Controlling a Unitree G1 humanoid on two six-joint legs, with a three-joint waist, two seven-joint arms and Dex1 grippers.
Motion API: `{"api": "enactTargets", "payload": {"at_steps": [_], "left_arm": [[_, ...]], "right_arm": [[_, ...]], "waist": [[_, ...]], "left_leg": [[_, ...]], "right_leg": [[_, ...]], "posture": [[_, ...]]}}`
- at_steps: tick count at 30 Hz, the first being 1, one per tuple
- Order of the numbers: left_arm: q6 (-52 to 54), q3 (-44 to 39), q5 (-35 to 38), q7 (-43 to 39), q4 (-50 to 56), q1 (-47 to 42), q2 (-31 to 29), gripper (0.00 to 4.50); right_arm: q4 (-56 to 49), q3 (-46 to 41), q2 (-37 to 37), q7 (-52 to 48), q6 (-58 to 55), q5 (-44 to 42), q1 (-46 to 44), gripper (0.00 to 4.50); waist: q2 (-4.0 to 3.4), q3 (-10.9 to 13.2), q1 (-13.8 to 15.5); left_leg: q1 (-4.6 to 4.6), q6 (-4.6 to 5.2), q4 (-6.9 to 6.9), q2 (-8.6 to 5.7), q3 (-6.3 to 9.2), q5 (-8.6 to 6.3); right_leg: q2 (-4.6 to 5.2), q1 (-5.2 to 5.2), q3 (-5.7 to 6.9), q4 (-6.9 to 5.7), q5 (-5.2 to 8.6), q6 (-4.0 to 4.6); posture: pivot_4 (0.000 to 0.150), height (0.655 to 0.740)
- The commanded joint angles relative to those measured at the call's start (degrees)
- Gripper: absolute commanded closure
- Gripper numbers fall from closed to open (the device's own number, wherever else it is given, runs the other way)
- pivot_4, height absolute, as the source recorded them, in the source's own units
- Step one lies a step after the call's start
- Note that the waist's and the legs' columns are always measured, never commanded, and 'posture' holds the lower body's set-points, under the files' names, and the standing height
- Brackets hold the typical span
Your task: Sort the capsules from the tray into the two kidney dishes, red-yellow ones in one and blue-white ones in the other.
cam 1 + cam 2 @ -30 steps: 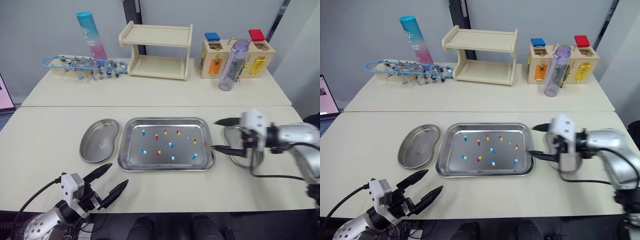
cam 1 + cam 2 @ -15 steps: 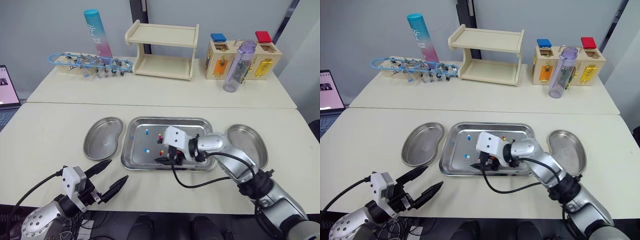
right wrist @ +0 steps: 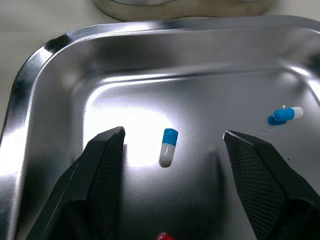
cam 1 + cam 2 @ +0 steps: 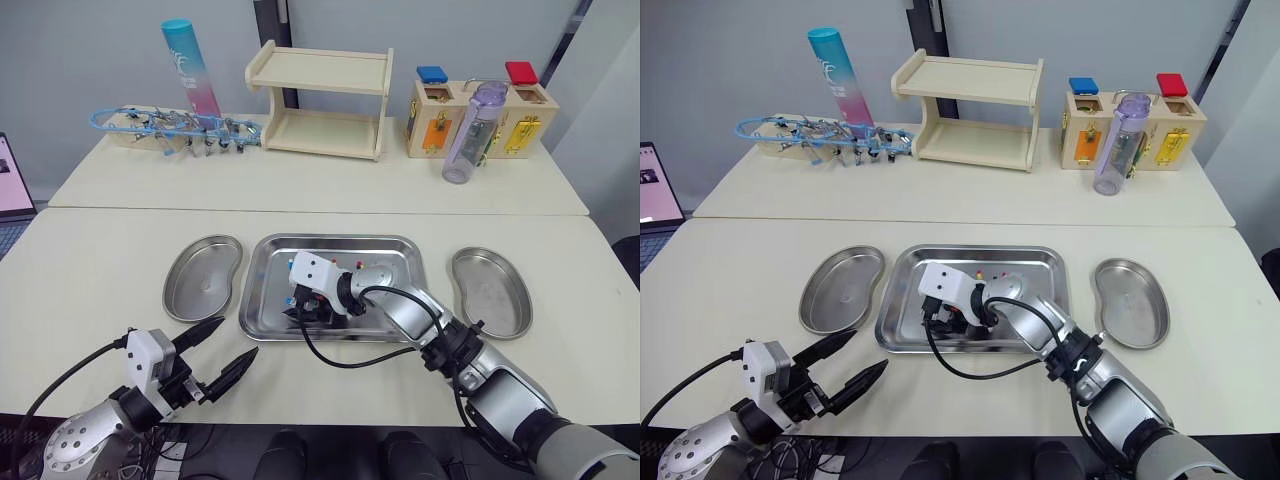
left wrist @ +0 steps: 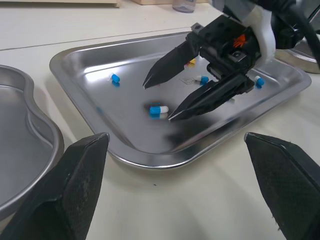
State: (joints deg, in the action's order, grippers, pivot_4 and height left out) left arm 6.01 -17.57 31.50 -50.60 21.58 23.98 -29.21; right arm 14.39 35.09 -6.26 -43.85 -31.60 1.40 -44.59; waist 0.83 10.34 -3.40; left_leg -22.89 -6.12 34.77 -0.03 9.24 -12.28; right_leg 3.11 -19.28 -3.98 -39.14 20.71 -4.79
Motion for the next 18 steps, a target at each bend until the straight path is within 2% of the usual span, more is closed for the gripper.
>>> {"api": "enactTargets", "payload": {"at_steps": [1, 10, 11, 18], "left_arm": [[0.0, 0.4, 0.4, 0.5, 1.9, 0.3, 0.1, 0.00], [-0.5, 0.8, 0.7, -0.7, 1.0, 0.0, -0.3, 0.00], [-0.5, 0.8, 0.7, -0.8, 0.8, -0.1, -0.3, 0.00], [-0.4, 1.6, 1.9, -4.6, 0.7, -0.7, -1.1, 0.00]], "right_arm": [[1.5, -0.3, 1.6, -0.6, 2.0, 1.1, -2.0, 1.76], [0.9, 0.0, 0.6, -2.2, 6.2, 4.3, -1.3, 4.31], [0.5, -0.2, 0.5, -2.2, 6.5, 4.5, -1.1, 4.49], [-7.7, -4.6, -1.1, -1.7, 4.1, 2.7, 1.7, 4.49]], "waist": [[0.00, 0.0, 0.0], [-0.01, 0.0, 0.0], [-0.01, 0.0, 0.0], [-0.01, 0.0, 0.0]], "left_leg": [[0.01, 0.00, 0.00, 0.00, 0.00, 0.00], [0.01, 0.00, -0.01, 0.01, 0.00, 0.00], [0.01, 0.00, -0.01, 0.01, 0.00, 0.00], [-0.01, 0.00, -0.02, 0.01, 0.00, 0.00]], "right_leg": [[0.00, -0.01, 0.00, -0.01, 0.00, 0.00], [-0.01, -0.03, 0.00, 0.00, 0.00, 0.00], [-0.01, -0.03, 0.00, 0.00, 0.00, 0.00], [-0.01, -0.02, 0.00, 0.00, 0.00, 0.00]], "posture": [[0.150, 0.7400], [0.150, 0.7400], [0.150, 0.7400], [0.150, 0.7400]]}}
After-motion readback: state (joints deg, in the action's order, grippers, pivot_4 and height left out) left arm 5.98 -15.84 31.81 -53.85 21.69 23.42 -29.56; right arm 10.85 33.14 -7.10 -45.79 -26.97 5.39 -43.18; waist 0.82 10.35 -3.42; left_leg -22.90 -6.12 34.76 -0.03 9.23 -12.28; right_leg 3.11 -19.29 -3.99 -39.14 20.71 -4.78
